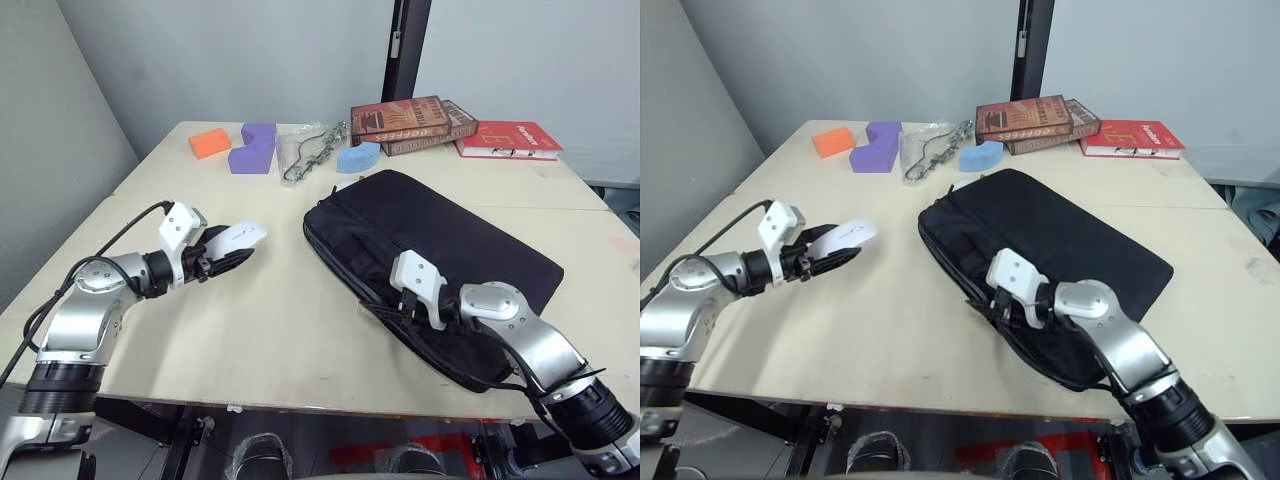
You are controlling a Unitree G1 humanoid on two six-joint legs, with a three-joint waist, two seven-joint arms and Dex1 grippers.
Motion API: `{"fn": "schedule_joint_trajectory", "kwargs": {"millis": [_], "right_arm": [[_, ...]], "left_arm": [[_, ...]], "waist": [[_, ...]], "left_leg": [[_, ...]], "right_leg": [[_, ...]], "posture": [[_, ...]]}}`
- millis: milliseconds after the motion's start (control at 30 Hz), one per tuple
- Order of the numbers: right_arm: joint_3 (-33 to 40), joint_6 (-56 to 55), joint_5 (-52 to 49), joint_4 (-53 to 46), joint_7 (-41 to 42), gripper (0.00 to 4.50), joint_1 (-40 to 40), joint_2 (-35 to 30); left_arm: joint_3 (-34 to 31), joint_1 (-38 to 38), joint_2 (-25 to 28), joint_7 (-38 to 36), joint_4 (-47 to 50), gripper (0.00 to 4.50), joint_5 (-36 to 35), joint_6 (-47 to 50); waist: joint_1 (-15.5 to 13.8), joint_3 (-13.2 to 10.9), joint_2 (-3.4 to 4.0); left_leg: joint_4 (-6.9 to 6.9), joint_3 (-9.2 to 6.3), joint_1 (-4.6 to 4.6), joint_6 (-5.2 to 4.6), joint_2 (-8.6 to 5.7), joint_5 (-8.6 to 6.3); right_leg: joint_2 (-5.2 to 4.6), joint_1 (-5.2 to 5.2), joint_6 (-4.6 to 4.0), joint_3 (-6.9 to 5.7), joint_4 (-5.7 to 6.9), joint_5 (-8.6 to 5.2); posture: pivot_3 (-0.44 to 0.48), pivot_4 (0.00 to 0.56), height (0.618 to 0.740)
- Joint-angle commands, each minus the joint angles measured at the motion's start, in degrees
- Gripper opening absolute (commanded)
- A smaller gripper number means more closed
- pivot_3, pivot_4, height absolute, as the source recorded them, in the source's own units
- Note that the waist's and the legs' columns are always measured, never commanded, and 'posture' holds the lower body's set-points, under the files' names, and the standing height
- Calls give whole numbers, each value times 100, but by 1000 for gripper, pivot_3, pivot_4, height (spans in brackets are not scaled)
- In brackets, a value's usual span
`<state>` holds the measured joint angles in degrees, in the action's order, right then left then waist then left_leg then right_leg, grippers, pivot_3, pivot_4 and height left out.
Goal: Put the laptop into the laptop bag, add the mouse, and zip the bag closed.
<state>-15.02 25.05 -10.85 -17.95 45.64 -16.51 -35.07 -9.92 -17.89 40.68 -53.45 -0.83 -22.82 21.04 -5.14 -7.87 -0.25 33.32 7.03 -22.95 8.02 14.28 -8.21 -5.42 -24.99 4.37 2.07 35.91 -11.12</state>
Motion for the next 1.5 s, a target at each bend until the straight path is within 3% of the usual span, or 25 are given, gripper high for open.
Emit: {"fn": "schedule_joint_trajectory", "kwargs": {"millis": [33, 133, 367, 567, 700, 933, 1167, 1500], "right_arm": [[242, -88, 44, 91, -13, 972, -109, -51], [311, -60, 26, 152, 30, 63, -98, -95], [682, 249, -471, 14, 261, 63, -312, -127], [2263, 1939, -2940, -251, -269, 63, -1673, 532], [2800, 2300, -3396, 193, -623, 63, -2206, 597], [2729, 2420, -3505, 64, -767, 63, -2031, 501], [1518, 1908, -2372, -393, -619, 63, -1392, -2], [36, 1172, -1263, -235, -355, 3235, -1150, 224]], "left_arm": [[-103, -72, -11, 49, 183, 2866, -97, -33], [0, -60, -101, 45, 118, 2866, -37, -136], [81, -79, -167, -44, 151, 2866, -32, -189], [291, 50, -269, -194, 412, 2866, -104, -166], [577, -103, -544, -99, 594, 2866, -65, -126], [930, -322, -922, 17, 771, 2866, -47, -35], [887, -268, -857, -43, 678, 2866, -31, -82], [663, 104, -457, -171, 803, 2866, -105, -34]], "waist": [[0, 0, 0], [-1, 0, 0], [-6, 0, 0], [56, -3, 5], [27, 1, -1], [-41, 1, 0], [-19, 1, 0], [-13, 0, 1]], "left_leg": [[0, 0, 1, 0, 0, 0], [0, 0, 1, 0, 0, 0], [3, 0, 1, -1, 0, 0], [15, 2, 2, -3, -1, 2], [14, 2, 3, -3, -1, 4], [9, -1, -2, -2, -3, 5], [5, 0, 1, 1, -2, 6], [7, 0, 1, 2, -1, 5]], "right_leg": [[0, 0, 0, 0, 1, 0], [0, 1, 0, 0, 1, 0], [0, 1, 0, 0, 3, 0], [0, -7, -1, 9, 24, 1], [0, -8, -2, 8, 30, 0], [-2, -4, -4, 1, 18, 0], [0, -2, -2, 2, 16, 0], [0, -5, 0, 4, 17, 0]], "posture": [[0, 150, 734], [0, 150, 734], [0, 150, 734], [0, 150, 734], [0, 150, 734], [0, 150, 734], [0, 150, 734], [0, 150, 734]]}}
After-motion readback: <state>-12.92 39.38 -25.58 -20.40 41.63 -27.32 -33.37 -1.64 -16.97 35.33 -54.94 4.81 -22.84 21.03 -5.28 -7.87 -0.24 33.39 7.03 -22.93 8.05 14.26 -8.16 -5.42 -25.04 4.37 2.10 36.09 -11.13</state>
